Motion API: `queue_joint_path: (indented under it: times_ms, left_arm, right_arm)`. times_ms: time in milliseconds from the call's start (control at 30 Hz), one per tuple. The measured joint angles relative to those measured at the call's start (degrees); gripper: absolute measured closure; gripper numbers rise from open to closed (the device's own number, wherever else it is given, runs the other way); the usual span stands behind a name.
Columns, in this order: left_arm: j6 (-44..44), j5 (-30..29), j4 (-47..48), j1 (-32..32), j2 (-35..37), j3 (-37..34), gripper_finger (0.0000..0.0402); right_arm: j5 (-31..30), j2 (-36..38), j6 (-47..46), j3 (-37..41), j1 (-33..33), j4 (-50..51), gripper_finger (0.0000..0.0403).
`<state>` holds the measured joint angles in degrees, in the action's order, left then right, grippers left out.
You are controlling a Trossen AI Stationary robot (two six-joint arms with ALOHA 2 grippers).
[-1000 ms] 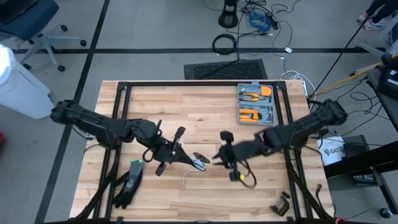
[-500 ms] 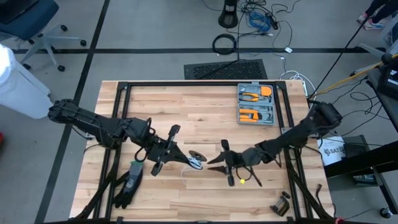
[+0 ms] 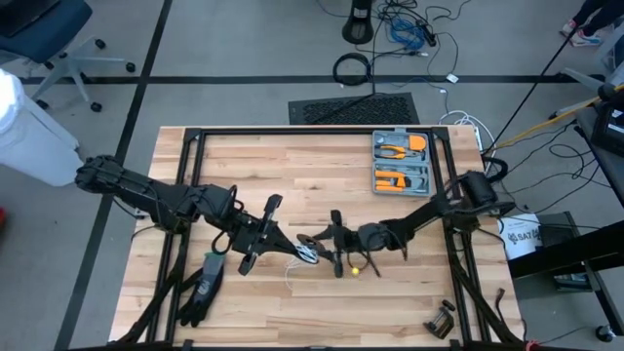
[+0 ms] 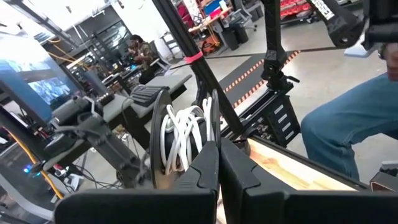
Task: Coil cords
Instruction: Coil the white wire onto the spool
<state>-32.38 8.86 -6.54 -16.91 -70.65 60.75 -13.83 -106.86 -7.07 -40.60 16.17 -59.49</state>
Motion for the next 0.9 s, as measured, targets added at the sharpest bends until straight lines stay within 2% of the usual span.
queue_joint_path:
  times_ms: [167,300,400,500,600,900]
  left_arm:
    - [0.07,0.0,0.06,0.0,0.0,0.0,0.0401]
    - [0.1,-0.02,0.54,0.0,0.0,0.0,0.0401]
    - [0.21,-0.45,1.36,0.0,0.0,0.02,0.0401]
    - [0.44,-1.81,2.08,0.0,-0.02,0.03,0.0401]
    - [0.54,-4.31,2.82,0.0,-0.02,0.04,0.0401]
    - [0.29,-11.8,1.58,-1.36,1.2,0.04,0.0401]
  right_arm:
    - [2.95,-5.22,2.0,-4.89,-1.31,-0.14,0.0253]
    - [5.57,-7.52,2.1,-8.28,-1.49,4.24,0.0276]
    - [6.24,-7.61,2.38,-9.43,-1.47,7.18,0.0308]
    - [6.88,-6.64,2.21,-9.46,-1.38,10.01,0.0361]
    - [7.79,-3.94,0.89,-9.48,-0.5,19.7,0.0395]
    - [5.82,4.55,-8.07,-9.48,4.88,47.23,0.04]
